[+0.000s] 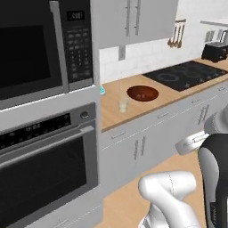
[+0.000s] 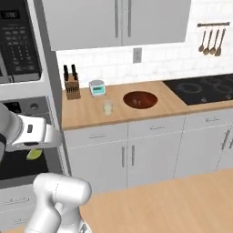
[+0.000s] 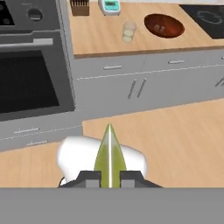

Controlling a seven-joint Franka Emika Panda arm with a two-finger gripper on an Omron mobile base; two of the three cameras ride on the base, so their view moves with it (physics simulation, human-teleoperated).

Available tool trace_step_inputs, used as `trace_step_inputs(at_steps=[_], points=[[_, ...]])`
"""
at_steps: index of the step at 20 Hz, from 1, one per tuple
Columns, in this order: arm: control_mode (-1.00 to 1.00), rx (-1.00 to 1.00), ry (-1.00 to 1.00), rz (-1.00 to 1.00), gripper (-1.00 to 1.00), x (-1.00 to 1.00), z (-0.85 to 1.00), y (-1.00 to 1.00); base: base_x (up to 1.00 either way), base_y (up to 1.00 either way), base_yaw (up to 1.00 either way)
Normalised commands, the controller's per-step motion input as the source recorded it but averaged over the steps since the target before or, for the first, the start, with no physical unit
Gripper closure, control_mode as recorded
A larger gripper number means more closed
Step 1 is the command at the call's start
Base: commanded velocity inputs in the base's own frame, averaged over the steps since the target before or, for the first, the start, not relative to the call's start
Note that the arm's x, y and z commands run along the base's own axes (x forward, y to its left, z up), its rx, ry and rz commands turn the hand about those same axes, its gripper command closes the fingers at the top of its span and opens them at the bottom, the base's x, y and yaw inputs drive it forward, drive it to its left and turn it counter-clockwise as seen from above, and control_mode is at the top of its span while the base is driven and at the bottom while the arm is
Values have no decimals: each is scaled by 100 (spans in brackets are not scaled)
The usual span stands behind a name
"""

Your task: Grab a lemon wedge from the fridge and one ice cube from the ice bowl, and put them in the glass of lemonade.

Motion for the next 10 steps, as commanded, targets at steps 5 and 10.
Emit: trace_step_inputs(at_steps=[5, 10], points=[[100, 0, 0, 0, 100, 0, 0, 0, 100, -99, 40], [100, 0, 0, 0, 100, 0, 0, 0, 78, -98, 42]])
